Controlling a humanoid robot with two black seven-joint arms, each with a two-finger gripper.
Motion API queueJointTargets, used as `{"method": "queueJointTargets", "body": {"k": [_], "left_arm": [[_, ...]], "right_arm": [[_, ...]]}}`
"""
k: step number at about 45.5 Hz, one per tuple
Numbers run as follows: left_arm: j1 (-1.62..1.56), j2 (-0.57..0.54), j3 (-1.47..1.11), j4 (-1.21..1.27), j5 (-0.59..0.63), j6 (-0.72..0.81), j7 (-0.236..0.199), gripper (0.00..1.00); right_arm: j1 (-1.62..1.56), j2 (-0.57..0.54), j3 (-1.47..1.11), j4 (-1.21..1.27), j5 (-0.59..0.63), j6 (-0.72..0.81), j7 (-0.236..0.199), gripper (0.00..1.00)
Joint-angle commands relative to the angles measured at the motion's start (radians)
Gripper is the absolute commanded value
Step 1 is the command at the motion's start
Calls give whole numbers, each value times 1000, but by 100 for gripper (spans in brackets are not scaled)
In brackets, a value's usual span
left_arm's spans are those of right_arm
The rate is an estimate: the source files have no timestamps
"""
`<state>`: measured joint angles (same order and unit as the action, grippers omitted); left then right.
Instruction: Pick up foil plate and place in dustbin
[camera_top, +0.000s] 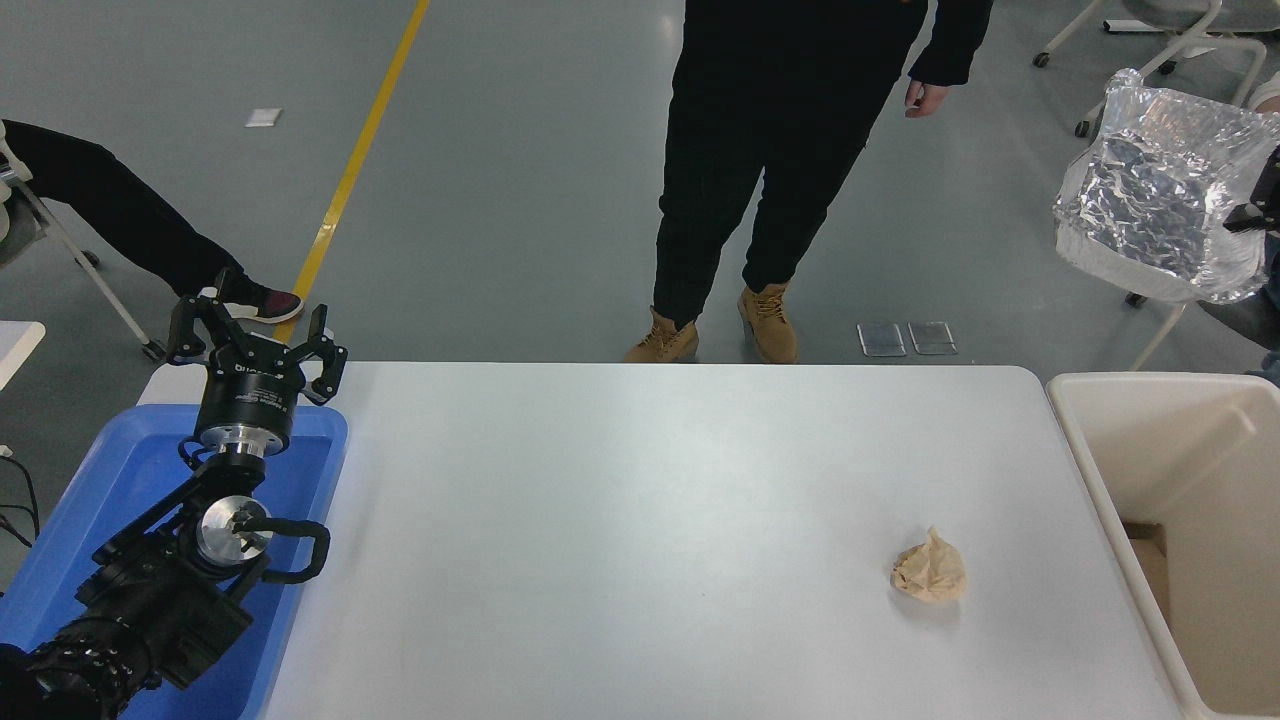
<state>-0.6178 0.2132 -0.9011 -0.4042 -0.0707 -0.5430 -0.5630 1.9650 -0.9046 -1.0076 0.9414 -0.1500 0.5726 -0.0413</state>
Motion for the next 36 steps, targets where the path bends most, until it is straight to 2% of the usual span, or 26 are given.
{"method": "queueJointTargets", "body": {"k": [1,11,24,36], "left_arm": [[1,0,1,1,0,0,0,99],[1,0,-1,1,0,0,0,99],[1,0,-1,1,0,0,0,99],[1,0,-1,1,0,0,0,99]], "right_arm": [[-80,1,6,-73,-5,-48,0,0],[-262,0,53,-265,30,-149,-2,0],[-690,47,247,-579,210,-309,-8,0],[-1012,105,405,-615,314,-540,-8,0]]}}
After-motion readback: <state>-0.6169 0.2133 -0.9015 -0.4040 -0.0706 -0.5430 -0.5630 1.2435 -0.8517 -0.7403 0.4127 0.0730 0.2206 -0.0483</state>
